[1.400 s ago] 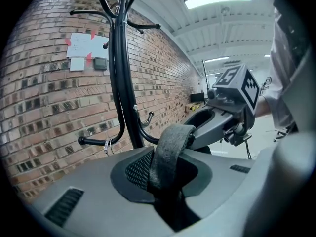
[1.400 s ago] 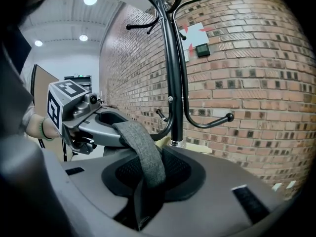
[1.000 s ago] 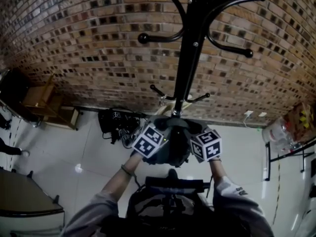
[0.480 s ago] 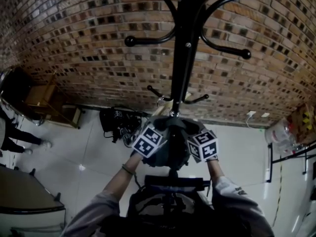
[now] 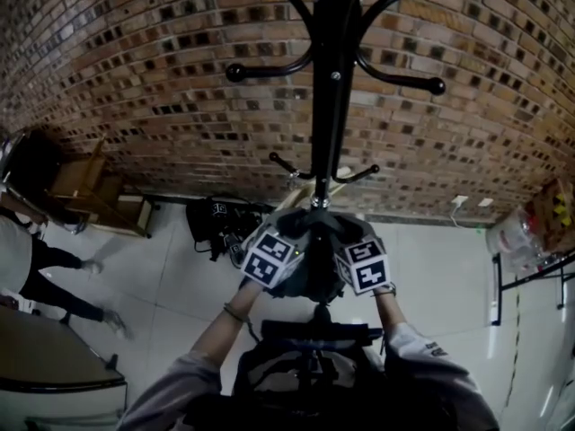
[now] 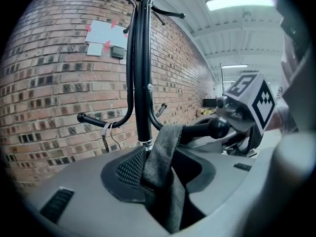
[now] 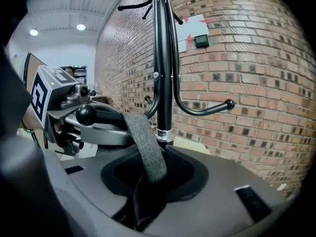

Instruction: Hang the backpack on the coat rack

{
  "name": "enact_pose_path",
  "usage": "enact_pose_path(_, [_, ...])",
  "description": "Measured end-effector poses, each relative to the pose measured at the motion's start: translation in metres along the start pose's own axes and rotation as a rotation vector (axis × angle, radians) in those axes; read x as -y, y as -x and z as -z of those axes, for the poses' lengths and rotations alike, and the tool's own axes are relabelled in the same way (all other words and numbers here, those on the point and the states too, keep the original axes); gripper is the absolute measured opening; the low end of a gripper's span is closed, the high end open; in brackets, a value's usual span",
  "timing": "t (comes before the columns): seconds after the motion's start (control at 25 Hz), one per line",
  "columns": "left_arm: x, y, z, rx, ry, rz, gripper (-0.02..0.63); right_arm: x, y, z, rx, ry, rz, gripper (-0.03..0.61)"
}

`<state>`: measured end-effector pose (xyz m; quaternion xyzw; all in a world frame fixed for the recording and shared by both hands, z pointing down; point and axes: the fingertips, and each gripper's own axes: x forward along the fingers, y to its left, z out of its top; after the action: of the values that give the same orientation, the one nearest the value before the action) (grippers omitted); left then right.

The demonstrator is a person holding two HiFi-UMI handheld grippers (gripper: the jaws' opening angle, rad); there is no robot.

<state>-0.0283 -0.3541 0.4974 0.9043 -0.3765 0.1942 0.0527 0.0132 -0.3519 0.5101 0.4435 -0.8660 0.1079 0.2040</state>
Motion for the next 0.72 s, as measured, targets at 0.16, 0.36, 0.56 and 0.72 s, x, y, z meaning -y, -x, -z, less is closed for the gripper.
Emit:
enact_pose_path(0.16, [0.000,0.015,0.002,0.010,-0.024,-0.022,0.159,0.000,0.009,0.003,0.000,-0.056,0.017,0.159])
enact_pose_path(0.36, [0.008,0.041,0.010,0.049,0.051,0.002,0.158,-0.002,0.036,-0.003,0.078,-0.183,0.006,0.175])
enact_pose_path(0.56, [0.021,0.058,0.019,0.072,0.101,0.002,0.047,-0.010,0.050,0.004,0.113,-0.221,0.065,0.152])
enact_pose_path(0.72, [0.029,0.066,0.015,0.104,0.134,0.001,-0.003,-0.008,0.062,0.007,0.159,-0.253,0.141,0.023])
